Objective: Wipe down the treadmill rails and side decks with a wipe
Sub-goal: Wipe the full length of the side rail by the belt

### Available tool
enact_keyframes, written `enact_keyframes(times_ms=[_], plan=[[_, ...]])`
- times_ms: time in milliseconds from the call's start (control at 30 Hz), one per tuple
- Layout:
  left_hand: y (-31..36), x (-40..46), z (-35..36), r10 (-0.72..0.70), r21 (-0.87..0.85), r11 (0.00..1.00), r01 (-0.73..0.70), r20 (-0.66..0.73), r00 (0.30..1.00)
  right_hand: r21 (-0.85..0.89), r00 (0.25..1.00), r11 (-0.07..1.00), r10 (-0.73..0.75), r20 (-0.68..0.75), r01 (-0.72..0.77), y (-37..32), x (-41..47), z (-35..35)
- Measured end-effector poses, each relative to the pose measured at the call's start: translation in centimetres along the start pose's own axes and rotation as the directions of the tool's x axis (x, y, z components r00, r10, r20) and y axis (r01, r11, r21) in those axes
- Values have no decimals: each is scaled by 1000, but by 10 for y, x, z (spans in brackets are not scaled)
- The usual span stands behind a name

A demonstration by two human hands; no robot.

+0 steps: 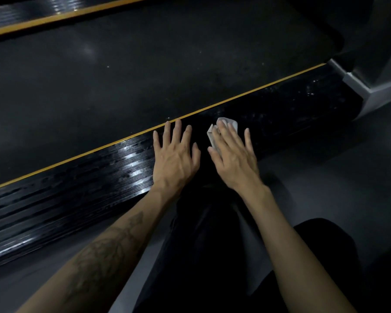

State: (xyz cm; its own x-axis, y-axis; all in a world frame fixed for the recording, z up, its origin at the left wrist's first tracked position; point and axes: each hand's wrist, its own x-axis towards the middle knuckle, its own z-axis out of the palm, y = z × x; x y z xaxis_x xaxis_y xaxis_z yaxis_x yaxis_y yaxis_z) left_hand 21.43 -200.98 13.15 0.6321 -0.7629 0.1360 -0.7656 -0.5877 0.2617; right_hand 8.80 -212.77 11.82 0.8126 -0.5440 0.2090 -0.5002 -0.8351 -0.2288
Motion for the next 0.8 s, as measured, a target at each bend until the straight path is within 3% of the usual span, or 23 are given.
enact_keyframes(times_ms=[167,333,533,700,800], plan=[[0,0,1,-3,-3,1000,3,-6,1000,14,995,998,59,-78,-58,-15,-24,3],[1,0,0,-9,-13,1000,9,2,1000,32,999,999,-43,-8,43,-7,1,2],[2,1,1,-7,7,1000,7,6,1000,-20,998,998,56,-33,-57,0,-13,-2],[1,2,1,-8,-5,1000,8,22,1000,24,1000,1000,-1,13,1,-13,5,1],[1,2,2,-5,-4,1000,5,5,1000,6,999,999,43,29,-44,-6,11,-3]])
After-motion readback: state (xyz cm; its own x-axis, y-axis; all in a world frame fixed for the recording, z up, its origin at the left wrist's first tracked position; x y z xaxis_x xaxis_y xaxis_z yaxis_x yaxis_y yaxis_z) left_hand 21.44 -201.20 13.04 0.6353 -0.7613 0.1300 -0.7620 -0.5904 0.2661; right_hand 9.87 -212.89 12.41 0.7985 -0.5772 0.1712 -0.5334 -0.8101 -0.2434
